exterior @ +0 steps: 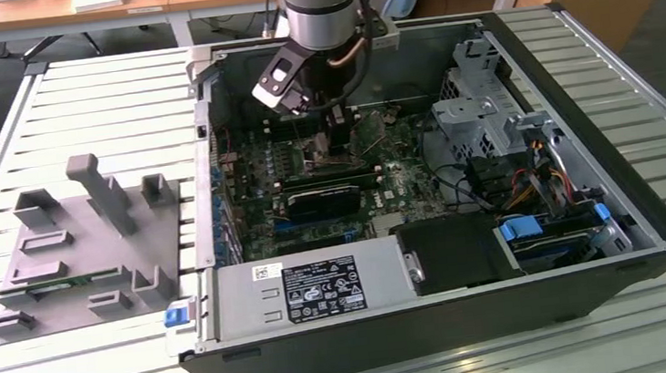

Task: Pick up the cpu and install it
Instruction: 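Place the cpu into insertion slot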

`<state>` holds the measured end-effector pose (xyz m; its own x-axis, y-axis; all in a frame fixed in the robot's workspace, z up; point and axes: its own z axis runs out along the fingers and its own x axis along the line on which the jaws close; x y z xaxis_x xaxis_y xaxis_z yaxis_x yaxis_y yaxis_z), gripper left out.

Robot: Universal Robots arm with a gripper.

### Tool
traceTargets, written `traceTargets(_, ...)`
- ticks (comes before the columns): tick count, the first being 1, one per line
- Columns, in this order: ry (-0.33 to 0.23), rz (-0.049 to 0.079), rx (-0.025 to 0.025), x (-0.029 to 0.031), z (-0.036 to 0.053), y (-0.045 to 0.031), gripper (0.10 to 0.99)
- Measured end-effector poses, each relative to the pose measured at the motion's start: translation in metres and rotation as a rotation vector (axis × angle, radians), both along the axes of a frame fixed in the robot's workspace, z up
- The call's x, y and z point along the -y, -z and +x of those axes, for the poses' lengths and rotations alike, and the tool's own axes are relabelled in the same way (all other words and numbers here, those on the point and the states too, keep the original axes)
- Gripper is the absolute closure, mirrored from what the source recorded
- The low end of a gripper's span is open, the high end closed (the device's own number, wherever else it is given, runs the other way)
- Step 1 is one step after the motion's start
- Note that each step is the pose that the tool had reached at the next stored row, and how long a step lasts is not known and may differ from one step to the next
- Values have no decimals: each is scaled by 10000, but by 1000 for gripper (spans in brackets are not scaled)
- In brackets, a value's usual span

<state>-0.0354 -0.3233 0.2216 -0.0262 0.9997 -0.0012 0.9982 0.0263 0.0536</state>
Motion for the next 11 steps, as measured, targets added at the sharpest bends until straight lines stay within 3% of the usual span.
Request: traceTargets(11, 132, -1, -1, -18, -34, 111, 557)
